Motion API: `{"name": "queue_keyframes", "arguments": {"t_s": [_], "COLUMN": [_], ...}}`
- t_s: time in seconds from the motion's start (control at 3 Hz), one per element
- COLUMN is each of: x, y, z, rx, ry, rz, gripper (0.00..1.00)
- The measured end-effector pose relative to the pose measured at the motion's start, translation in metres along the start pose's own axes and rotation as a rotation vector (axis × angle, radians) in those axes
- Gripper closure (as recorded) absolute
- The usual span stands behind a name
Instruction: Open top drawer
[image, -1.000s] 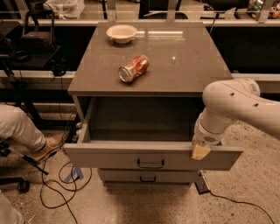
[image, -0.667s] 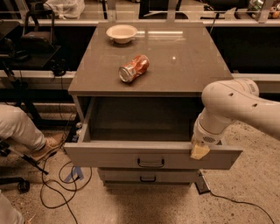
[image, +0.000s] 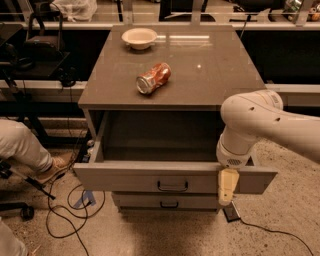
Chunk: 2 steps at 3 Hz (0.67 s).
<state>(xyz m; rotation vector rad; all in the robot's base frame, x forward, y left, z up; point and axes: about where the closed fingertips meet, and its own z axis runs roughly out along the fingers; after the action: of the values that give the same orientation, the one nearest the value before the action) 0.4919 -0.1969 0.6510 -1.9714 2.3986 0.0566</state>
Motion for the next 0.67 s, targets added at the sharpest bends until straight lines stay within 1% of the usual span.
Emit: {"name": "queue_keyframes", "arguments": {"t_s": [0.33, 0.67], "x": [0.004, 0.010], "y": [0.010, 0.025], "z": [-0.001, -0.003], "rx": [-0.026, -0.038], "ry": [0.016, 0.022], "rz": [-0.003, -0.007], "gripper": [0.00, 0.18]}}
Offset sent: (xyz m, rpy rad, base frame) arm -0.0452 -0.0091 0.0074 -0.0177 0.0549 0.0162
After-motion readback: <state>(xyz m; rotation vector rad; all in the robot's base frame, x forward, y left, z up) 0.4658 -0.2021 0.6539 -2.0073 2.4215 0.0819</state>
